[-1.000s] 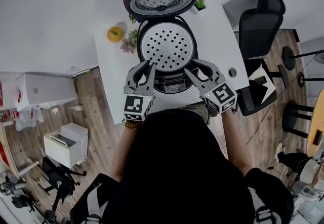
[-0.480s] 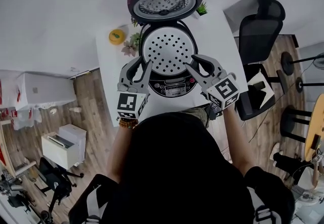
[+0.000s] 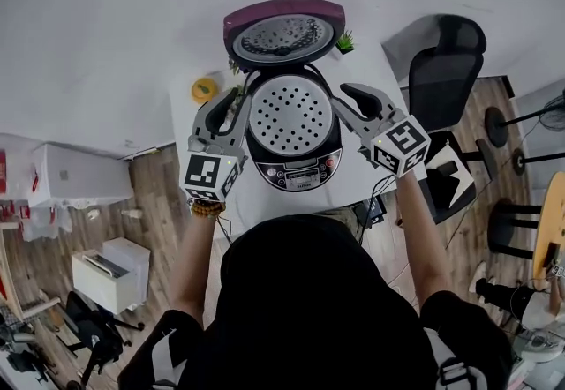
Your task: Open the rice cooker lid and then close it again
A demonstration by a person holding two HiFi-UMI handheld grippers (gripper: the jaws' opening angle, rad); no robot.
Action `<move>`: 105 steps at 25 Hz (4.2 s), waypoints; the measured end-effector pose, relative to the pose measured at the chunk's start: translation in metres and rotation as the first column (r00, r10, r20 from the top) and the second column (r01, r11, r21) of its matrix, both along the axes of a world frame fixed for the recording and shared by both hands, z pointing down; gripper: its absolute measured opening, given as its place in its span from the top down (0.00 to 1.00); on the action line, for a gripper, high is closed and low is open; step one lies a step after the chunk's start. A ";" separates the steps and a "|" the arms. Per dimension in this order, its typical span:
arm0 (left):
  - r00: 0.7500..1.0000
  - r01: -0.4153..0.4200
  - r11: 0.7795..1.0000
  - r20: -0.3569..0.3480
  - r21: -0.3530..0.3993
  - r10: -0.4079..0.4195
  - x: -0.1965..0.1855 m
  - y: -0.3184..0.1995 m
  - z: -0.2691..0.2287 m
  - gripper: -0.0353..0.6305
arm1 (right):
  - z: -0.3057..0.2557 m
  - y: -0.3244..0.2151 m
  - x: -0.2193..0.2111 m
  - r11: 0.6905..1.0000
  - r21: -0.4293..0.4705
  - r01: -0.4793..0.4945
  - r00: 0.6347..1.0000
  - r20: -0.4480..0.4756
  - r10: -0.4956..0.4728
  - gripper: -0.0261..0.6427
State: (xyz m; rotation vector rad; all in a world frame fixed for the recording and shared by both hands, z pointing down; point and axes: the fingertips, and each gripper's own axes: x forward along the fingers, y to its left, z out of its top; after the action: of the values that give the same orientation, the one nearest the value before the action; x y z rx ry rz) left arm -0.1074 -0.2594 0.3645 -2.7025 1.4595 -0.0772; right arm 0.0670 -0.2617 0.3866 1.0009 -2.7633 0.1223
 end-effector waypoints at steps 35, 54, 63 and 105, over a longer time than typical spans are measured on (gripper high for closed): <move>0.966 -0.211 0.966 -0.181 -0.148 0.184 -0.006 -0.155 -0.063 0.69 | -0.080 -0.177 -0.005 0.987 -0.127 0.103 0.987 0.136 -0.085 0.75; 0.943 -0.246 0.941 -0.284 -0.233 0.176 -0.009 -0.165 -0.059 0.68 | -0.075 -0.189 -0.005 0.956 -0.279 0.094 0.967 0.254 -0.021 0.72; 0.940 -0.248 0.932 -0.298 -0.266 0.165 -0.009 -0.157 -0.056 0.65 | -0.075 -0.181 -0.004 0.945 -0.318 0.078 0.966 0.259 0.008 0.72; 0.955 -0.227 0.947 -0.243 -0.229 0.170 0.003 -0.074 -0.038 0.65 | -0.058 -0.099 0.007 0.952 -0.297 0.069 0.954 0.300 0.024 0.70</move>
State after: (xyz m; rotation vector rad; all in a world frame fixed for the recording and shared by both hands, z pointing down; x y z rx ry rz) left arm -0.1043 -0.3336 0.3266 -3.1446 1.2933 0.0525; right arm 0.0740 -0.3608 0.3282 0.9316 -2.8916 0.7334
